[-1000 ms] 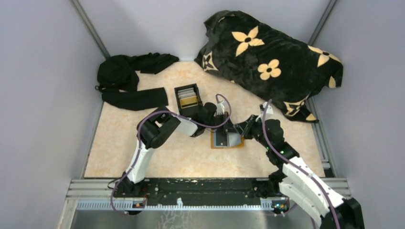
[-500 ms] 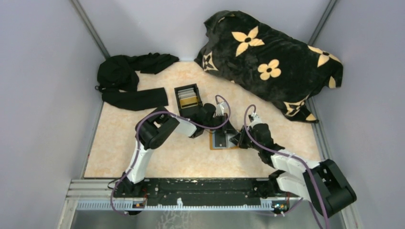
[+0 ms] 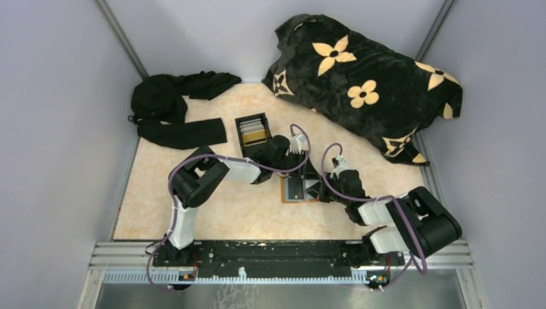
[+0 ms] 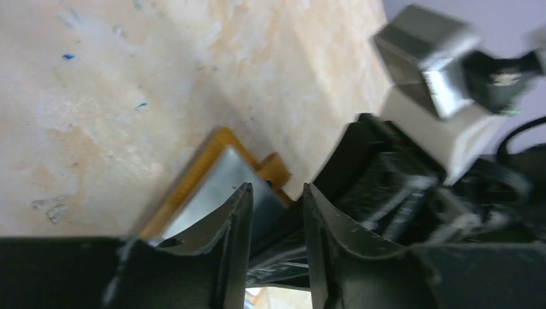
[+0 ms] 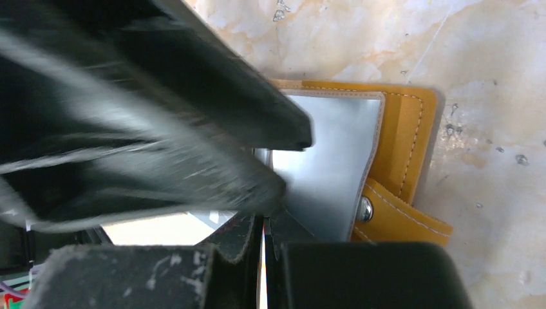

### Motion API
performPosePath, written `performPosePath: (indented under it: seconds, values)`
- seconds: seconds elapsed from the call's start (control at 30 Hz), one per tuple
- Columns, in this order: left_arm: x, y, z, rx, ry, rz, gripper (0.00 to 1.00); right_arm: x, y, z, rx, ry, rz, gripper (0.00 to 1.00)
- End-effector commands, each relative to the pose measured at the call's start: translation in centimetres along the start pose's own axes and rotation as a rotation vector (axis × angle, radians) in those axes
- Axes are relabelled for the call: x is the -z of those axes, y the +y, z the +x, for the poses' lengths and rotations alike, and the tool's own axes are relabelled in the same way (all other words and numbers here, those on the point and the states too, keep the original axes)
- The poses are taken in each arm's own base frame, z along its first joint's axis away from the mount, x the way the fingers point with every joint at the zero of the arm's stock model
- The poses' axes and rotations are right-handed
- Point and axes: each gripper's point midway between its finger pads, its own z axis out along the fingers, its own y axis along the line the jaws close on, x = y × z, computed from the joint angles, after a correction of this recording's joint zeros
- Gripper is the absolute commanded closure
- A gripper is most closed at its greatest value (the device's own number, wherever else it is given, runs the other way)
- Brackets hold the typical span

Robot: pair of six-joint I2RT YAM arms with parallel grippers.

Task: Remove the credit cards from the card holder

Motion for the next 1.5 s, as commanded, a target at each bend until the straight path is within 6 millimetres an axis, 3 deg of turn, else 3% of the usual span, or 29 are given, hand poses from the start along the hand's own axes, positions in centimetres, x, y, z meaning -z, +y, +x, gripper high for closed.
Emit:
performPosePath:
  seconds: [0.0,0.1,0.17,0.27,0.33,0.37,0.47,0.6,0.9,1.13,1.47]
  values:
    - [1.6,-3.7,-2.4,-0.170,-0.059,-0.010,0.54,-0.3,1.1,-0.4,0.001,-0.026,-0.065,1.00]
    - [2.9,-4.6,-3.1,-0.236,-0.094,-0.068,0.52,-0.4,1.1,-0.3,-0.005,-0.024,-0.070,1.00]
    - [4.2,-4.1,-3.0,-0.248,-0.113,-0.121,0.53,-0.5,1.2,-0.4,-0.006,-0.029,-0.072,1.00]
    - [6.4,-1.3,-0.4,-0.213,-0.103,-0.214,0.71,-0.6,1.2,-0.6,-0.005,-0.031,-0.071,1.00]
    - [7.5,-0.5,1.1,-0.188,-0.102,-0.220,0.98,-0.6,1.3,-0.7,-0.002,-0.034,-0.070,1.00]
    - [8.2,0.3,2.8,-0.167,-0.077,-0.229,1.00,-0.6,1.2,-0.7,-0.001,-0.036,-0.069,1.00]
    - [9.9,2.0,5.1,-0.110,-0.070,-0.278,1.00,-0.6,1.1,-0.8,0.003,-0.039,-0.060,1.00]
    - [11.5,3.6,5.7,-0.093,-0.102,-0.361,1.00,-0.7,1.1,-0.9,0.006,-0.038,-0.060,1.00]
    - [9.5,4.9,5.4,-0.117,-0.062,-0.375,1.00,-1.1,2.2,-1.4,0.011,-0.030,-0.101,1.00]
    - [8.3,5.8,5.6,-0.105,-0.023,-0.374,1.00,-1.0,2.6,-1.7,0.020,-0.039,-0.111,0.67]
    - [9.1,7.3,6.8,-0.069,0.014,-0.406,1.00,-0.3,2.6,-2.0,0.018,-0.075,-0.110,0.65]
